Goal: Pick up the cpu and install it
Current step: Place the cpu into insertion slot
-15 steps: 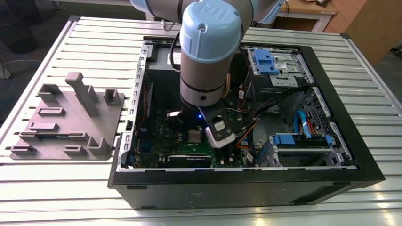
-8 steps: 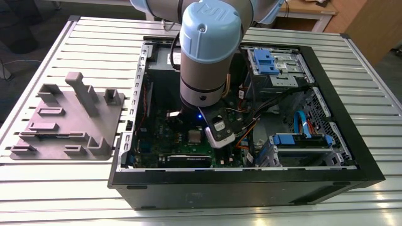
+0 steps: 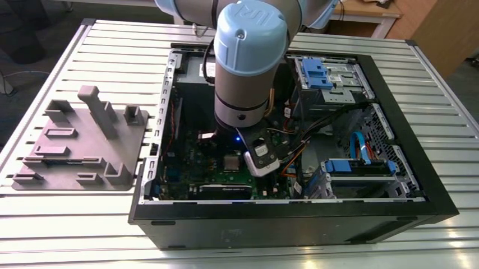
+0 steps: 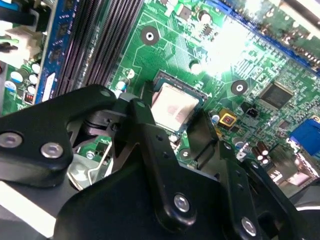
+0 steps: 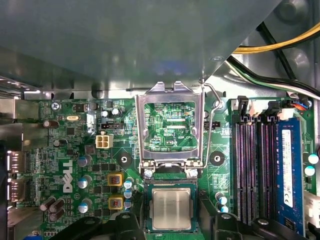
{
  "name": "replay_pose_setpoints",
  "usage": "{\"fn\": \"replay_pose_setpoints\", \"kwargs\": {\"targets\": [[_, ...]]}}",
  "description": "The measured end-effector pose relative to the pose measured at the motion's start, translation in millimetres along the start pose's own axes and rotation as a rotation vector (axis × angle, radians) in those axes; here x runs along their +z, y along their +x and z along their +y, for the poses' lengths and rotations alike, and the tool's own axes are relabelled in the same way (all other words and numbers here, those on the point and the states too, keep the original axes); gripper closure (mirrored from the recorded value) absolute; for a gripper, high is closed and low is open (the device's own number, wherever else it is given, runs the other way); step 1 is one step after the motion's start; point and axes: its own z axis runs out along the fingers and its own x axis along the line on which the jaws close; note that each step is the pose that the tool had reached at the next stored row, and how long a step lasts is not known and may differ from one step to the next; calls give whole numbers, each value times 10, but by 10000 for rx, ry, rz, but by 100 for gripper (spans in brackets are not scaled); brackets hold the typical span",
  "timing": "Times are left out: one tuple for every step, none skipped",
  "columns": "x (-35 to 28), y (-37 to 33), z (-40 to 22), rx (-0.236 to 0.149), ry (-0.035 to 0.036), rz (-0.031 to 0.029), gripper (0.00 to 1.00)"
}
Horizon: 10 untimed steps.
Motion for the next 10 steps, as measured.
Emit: {"fn": "replay_pose_setpoints", "kwargs": {"targets": [[0, 0, 0, 0, 0, 0, 45], [0, 0, 0, 0, 1, 0, 45], [-3, 0, 0, -1, 2, 1, 45], [-17, 0, 1, 0, -1, -1, 45], [-40, 0, 2, 0, 0, 0, 45], [-66, 0, 2, 0, 1, 0, 45], [-94, 0, 4, -1, 0, 0, 45], [-123, 1, 5, 0, 0, 0, 45], [-151, 1, 6, -1, 1, 0, 45], [-175, 1, 7, 0, 1, 1, 45]]}}
